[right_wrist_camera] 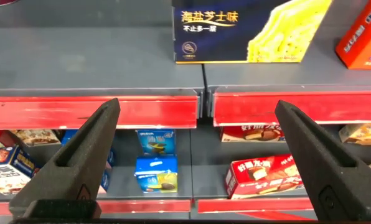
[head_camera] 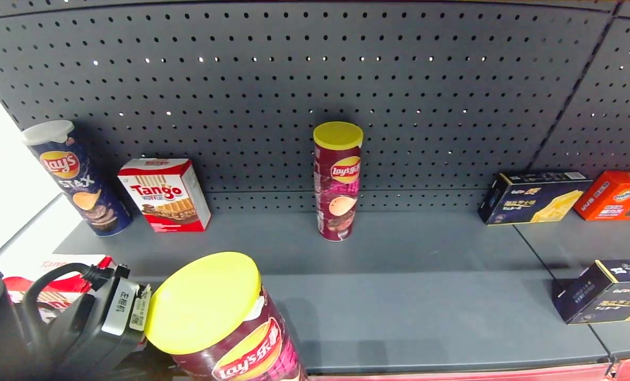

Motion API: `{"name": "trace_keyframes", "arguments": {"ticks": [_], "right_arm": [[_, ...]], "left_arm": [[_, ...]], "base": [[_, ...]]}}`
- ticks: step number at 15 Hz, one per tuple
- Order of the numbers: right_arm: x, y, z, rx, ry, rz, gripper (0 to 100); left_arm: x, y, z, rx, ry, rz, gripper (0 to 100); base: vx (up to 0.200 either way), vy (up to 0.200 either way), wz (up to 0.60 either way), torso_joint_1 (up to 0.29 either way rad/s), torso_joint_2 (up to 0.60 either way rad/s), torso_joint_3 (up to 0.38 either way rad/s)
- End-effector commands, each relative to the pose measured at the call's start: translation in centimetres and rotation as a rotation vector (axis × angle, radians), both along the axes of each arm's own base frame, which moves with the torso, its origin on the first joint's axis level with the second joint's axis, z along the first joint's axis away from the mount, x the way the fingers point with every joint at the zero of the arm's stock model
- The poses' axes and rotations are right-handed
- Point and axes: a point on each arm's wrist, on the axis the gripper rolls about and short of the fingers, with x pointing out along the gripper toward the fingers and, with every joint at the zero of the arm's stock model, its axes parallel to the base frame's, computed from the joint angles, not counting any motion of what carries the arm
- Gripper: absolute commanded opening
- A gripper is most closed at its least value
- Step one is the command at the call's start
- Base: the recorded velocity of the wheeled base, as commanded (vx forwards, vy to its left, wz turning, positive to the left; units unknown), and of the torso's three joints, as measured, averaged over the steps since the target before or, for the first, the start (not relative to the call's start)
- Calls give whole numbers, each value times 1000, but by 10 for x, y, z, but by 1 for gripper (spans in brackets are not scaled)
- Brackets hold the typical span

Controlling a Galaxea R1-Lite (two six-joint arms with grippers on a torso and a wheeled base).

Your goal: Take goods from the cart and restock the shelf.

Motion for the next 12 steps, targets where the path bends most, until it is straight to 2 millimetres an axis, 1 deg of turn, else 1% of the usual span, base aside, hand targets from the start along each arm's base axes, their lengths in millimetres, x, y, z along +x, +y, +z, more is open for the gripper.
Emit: {"name": "trace_keyframes", "arguments": {"ticks": [1,4,5,11,12], "right_arm": [[0,0,0,0,0,-2,100],[0,0,0,0,-2,-2,100],[0,0,0,0,0,0,100],[1,0,0,0,12,6,100],[-1,0,8,-23,-7,-23,100]], "left_arm": [[0,0,-1,1,3,3,0],[0,1,-1,3,5,5,0],[0,1,-2,4,6,6,0],[0,2,-2,5,3,13,0],[0,2,-2,5,1,11,0]], "base": [[0,0,0,0,0,0],[0,0,0,0,0,0],[0,0,600,2,2,2],[0,0,0,0,0,0],[0,0,0,0,0,0]]}}
